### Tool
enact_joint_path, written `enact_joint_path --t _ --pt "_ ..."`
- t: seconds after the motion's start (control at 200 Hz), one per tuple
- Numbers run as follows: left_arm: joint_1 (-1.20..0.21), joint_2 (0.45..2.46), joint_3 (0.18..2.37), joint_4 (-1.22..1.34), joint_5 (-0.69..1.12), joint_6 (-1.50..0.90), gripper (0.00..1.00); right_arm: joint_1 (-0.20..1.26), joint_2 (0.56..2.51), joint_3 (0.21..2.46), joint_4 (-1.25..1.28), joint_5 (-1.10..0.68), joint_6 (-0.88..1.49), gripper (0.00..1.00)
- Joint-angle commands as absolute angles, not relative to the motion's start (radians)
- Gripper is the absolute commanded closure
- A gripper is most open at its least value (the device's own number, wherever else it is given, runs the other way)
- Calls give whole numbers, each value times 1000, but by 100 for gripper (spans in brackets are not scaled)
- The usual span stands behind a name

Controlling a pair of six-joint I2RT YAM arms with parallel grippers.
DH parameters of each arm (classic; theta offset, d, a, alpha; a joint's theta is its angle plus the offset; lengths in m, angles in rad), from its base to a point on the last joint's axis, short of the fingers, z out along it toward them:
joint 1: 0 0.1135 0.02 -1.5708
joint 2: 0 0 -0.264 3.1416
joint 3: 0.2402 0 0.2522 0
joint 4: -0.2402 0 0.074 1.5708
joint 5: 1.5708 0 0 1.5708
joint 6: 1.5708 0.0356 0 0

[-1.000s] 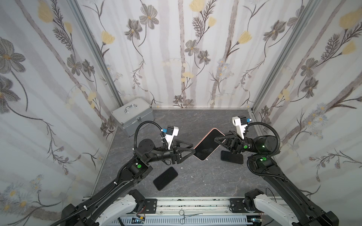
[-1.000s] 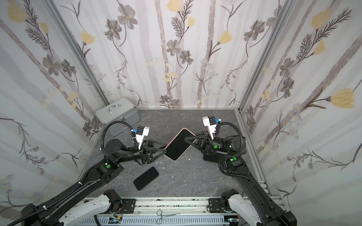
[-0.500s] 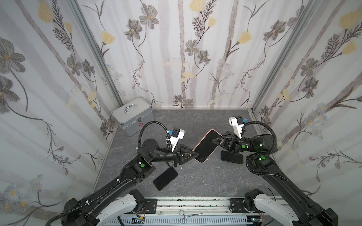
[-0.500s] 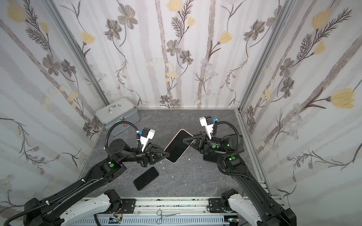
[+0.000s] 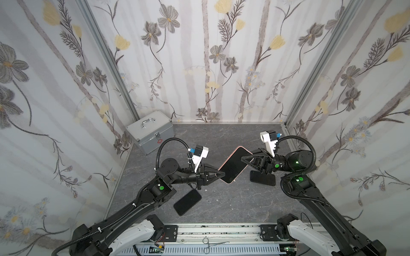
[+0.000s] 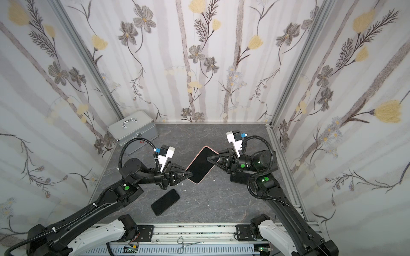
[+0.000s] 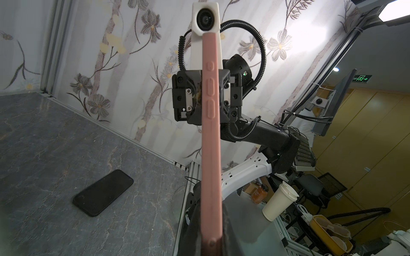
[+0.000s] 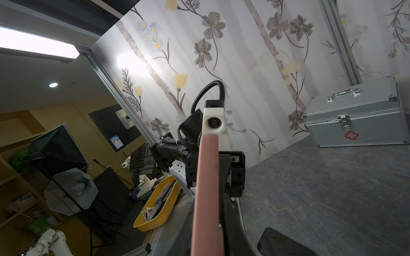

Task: Take the phone out of the phone case
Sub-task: Pass the phone, then remove the phone case from the phone.

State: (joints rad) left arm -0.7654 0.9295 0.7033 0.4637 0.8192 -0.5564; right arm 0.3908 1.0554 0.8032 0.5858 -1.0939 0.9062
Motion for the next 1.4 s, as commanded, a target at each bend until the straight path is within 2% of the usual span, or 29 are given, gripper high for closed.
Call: enact_joint_path --t 0.0,0.04,0.23,0.425,0.575,0.689,1.039,1.194,1.394 --pt "-758 925 704 439 794 -460 100 376 1035 854 380 -1003 713 24" --pt "-758 923 710 395 768 -415 100 369 1029 874 311 -980 666 19" --pt "-756 999 802 155 716 -260 100 321 1018 942 115 -938 512 18" --pt "-760 1017 782 132 595 -131 100 266 1028 980 -28 -908 423 20" --pt "-759 972 801 133 536 -175 100 249 1026 989 -110 -885 357 20" --pt "-766 939 795 137 561 -182 100 244 1022 989 -145 -896 324 21" --pt "-780 897 762 143 692 -57 100 249 1035 992 -82 -1080 329 22" --pt "-785 900 764 142 725 -1 100 255 1040 995 -94 -1108 334 25" --pt "-790 893 759 143 711 46 100 271 1048 994 -92 -1140 366 35"
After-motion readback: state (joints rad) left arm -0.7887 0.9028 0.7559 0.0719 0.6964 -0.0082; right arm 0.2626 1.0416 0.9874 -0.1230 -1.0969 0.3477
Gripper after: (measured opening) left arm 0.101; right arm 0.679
